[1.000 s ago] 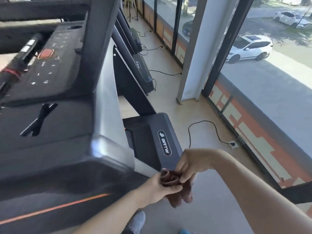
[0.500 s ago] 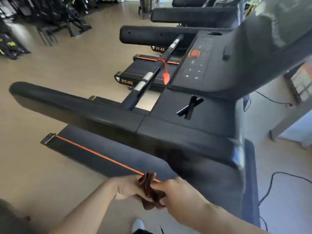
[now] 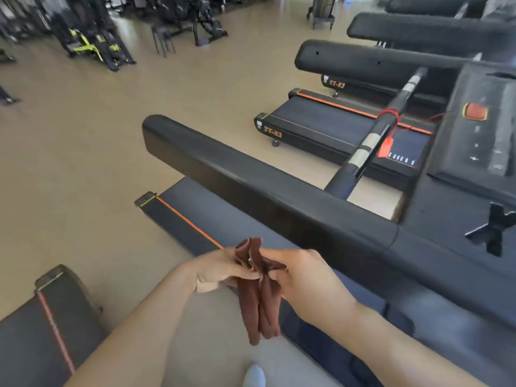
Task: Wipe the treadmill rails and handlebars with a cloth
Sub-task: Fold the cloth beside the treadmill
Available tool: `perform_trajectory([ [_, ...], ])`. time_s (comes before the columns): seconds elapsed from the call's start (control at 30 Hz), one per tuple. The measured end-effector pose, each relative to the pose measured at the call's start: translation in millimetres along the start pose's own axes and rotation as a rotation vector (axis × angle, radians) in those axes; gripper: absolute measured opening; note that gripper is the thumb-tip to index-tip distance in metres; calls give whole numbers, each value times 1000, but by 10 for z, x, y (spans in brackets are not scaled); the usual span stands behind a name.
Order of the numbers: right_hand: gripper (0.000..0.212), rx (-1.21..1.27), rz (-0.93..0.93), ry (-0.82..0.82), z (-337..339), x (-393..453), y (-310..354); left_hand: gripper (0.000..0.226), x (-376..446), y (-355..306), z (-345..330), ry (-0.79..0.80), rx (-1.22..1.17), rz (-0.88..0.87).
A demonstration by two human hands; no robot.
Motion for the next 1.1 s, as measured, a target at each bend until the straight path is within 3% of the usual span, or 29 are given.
perform_trajectory([
  [0.2, 12, 51, -17, 38, 296, 81, 102, 35, -210, -369, 9, -118, -69, -303],
  [0.27, 22, 92, -21, -20, 442, 34, 153, 36, -284, -487, -21, -138, -121, -341],
  [0.37, 52, 156, 3, -207, 737, -76, 284, 41, -391, -715, -135, -144, -172, -425],
  [0.43, 53, 233, -7, -311, 909, -107, 321, 39, -473, -916, -325, -105, -190, -503],
  [0.5, 46, 333, -20, -388, 1055, -124, 322, 50, -498, -1099, -509, -98, -2, -596],
  [0.6, 37, 456, -35, -426, 1231, -150, 293, 74, -396, -1202, -611, -265, 237, -716],
  [0.83, 39, 371, -98, -536, 1507, -358, 2, 19, -296, -1204, -501, -528, 169, -993],
  [0.97, 44, 303, -136, -723, 1710, -514, -73, 7, -267, -1348, -602, -599, 33, -1042],
  [1.03, 46, 183, -165, -835, 1756, -565, -68, 21, -198, -1454, -665, -654, 48, -1021],
  [1.1, 51, -100, -159, -972, 1679, -581, -41, 60, -97, -1519, -654, -775, 179, -935],
])
Point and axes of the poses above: each hand's wrist, its own x-axis towards the middle knuckle, its own z-axis out of the back of the hand, y = z × x, the point moved 3 cm from there along x, towards the middle knuckle, and after that the axes turned 9 degrees about -x, right-handed, at the moved point
